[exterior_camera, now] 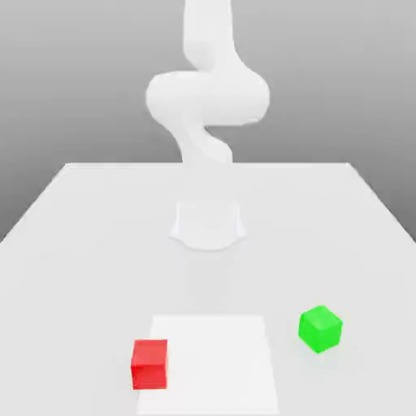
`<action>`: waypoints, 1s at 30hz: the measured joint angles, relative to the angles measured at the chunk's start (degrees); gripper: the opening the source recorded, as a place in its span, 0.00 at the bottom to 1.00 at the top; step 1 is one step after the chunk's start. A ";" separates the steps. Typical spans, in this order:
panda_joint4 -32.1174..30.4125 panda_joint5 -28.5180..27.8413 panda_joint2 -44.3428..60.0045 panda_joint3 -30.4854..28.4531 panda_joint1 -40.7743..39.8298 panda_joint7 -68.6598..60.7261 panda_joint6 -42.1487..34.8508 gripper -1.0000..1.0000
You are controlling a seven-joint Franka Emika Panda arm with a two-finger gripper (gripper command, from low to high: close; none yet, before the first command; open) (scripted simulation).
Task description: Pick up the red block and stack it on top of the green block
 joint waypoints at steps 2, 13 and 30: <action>-1.09 -0.07 3.53 1.47 -2.35 5.08 1.60 0.50; -6.75 -2.23 21.91 7.87 -12.76 32.68 9.88 0.50; -14.86 -3.99 50.34 7.60 -18.35 72.33 23.39 0.50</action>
